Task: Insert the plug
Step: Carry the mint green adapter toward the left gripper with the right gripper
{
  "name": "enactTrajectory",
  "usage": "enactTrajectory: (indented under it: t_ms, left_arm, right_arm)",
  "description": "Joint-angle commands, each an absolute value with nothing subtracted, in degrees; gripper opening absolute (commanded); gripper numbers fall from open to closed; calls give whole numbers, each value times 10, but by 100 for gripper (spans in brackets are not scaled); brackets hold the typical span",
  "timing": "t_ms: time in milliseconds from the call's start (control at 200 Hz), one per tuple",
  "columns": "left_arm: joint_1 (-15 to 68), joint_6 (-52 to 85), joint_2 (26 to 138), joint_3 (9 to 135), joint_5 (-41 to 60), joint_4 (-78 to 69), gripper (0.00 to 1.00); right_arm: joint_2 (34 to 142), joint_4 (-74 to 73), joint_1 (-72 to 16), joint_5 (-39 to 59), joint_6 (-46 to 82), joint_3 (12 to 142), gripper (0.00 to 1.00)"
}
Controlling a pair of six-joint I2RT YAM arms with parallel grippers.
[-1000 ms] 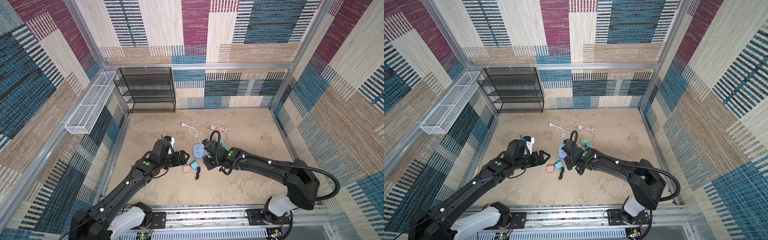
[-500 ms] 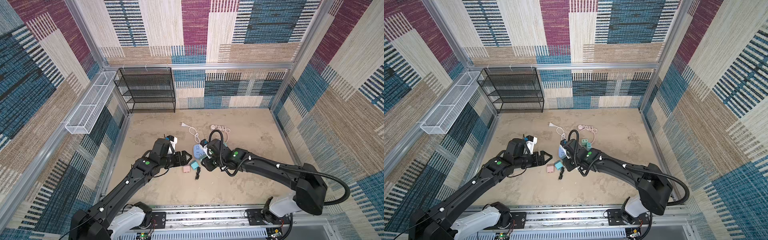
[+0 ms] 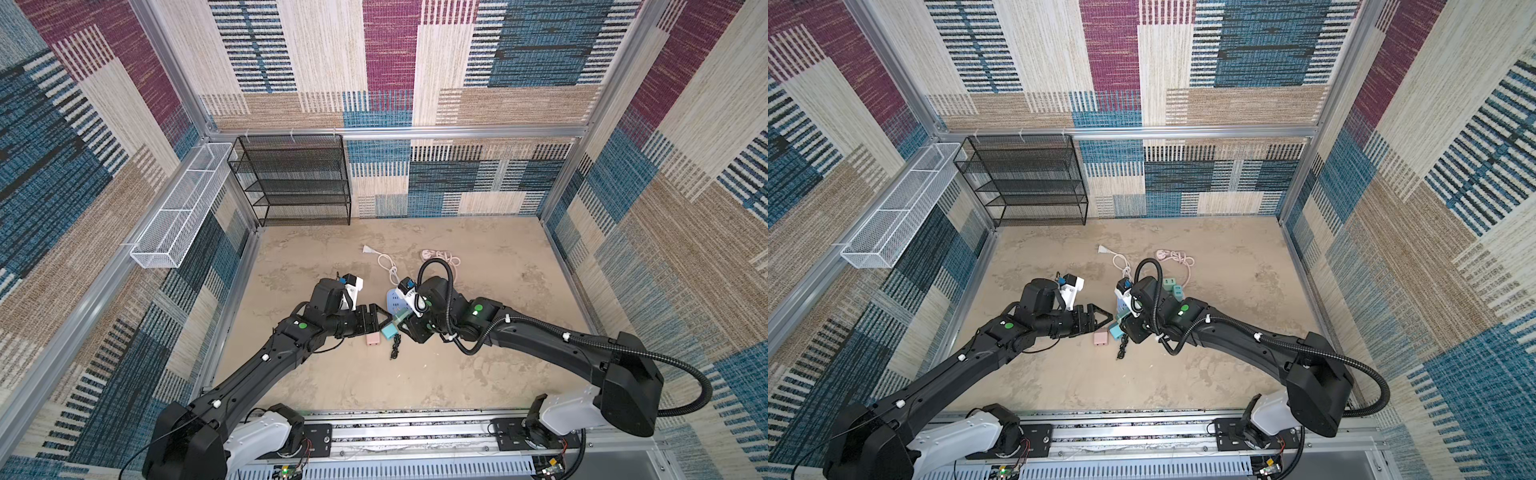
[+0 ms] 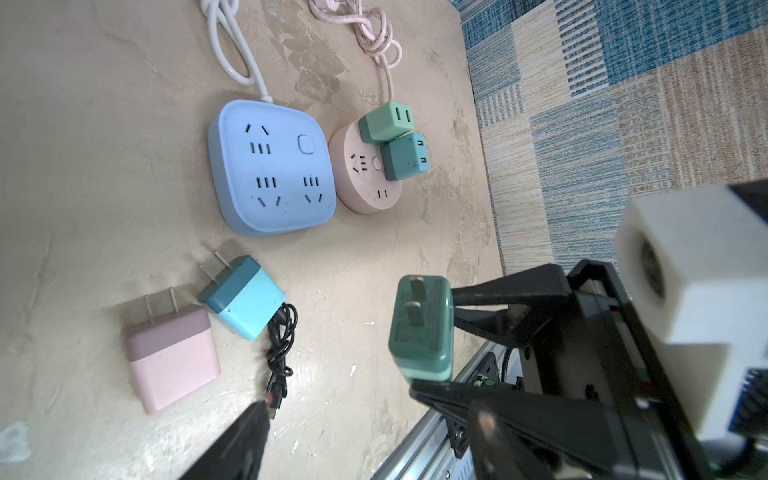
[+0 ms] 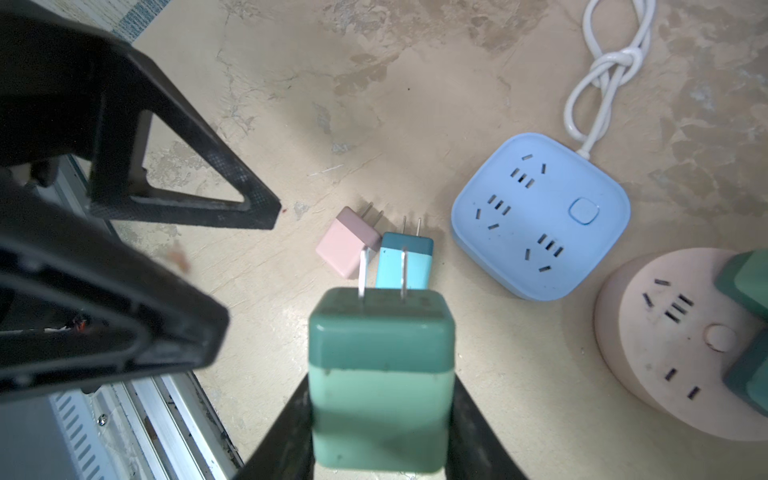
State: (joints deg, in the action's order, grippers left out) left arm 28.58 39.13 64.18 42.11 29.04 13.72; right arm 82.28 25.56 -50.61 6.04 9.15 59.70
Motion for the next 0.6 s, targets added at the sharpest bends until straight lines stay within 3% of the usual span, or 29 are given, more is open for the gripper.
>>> enactTrajectory:
  t_ms: [0,596]
  left_arm:
    - [286,407,648,427,313,107,79]
    - [285,416,634,431,312,124,79]
  right_arm:
    - [825,253,-506,68,79,603,0]
    - [819,254,-506,107,43,619,0]
